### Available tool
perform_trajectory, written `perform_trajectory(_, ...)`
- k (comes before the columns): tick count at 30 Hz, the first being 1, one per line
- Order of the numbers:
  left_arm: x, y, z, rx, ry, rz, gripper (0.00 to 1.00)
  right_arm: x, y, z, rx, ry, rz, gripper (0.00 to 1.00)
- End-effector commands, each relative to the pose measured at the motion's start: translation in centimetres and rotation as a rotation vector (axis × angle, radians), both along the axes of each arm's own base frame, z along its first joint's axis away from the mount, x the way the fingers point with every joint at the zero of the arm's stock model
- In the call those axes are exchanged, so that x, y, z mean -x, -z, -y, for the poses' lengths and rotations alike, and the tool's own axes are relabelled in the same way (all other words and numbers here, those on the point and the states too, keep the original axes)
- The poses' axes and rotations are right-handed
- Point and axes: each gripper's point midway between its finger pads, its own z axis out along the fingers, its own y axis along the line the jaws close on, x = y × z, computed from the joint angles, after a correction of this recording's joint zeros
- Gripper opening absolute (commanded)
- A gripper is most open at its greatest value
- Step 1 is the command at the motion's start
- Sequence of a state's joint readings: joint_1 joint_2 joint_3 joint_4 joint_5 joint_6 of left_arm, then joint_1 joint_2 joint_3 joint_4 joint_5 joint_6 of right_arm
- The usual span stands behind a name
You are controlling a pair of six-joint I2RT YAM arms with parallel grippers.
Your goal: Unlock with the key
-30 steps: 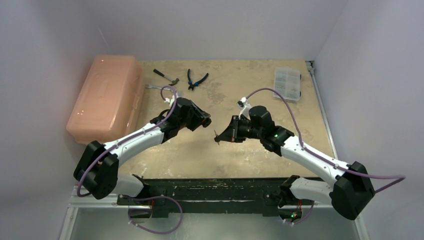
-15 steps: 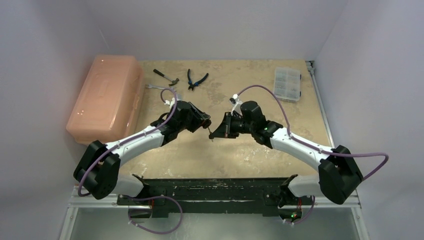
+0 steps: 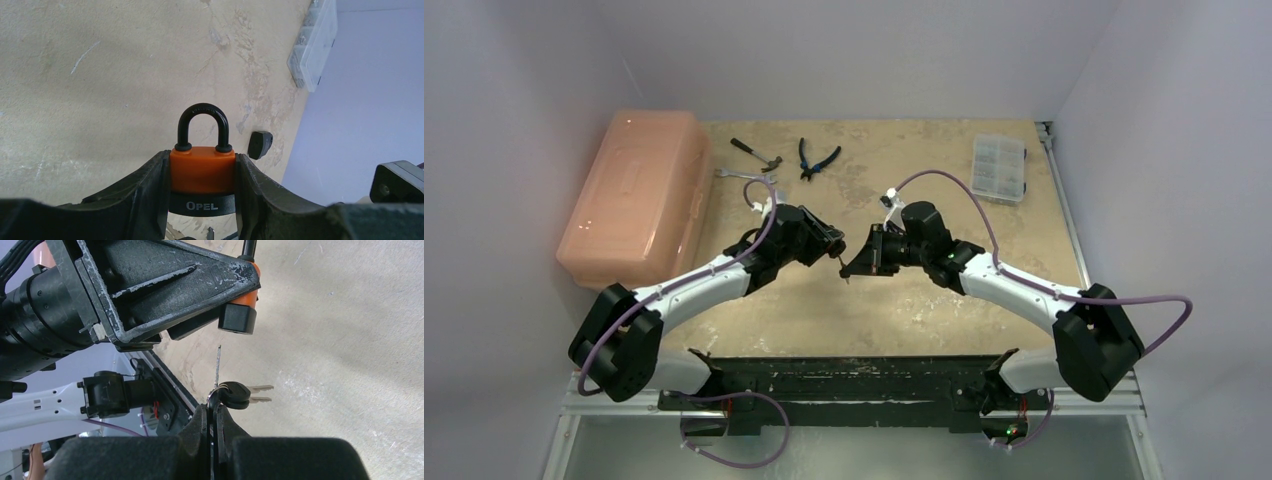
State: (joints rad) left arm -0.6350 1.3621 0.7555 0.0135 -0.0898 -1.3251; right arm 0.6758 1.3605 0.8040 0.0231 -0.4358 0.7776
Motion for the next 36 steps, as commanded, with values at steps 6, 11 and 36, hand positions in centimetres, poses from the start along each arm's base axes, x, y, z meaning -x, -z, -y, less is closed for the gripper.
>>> perform_trajectory(6,-0.7,-4.0,0.3,0.085,-0.006,0.103,0.0,-1.3,-1.6,-0.6,-0.027,0.012,0.078,0.0)
perform_trajectory(11,-0.5,-3.9,0.2,0.077,-0.003,0.094,0.0,-1.4,-1.6,-0.6,-0.033,0.017,0.084,0.0)
perform_trajectory(36,-0.2,-3.5,0.3,0.075,0.01,0.082,0.0,-2.4,-1.3,-0.9,-0.017,0.036,0.1,0.0)
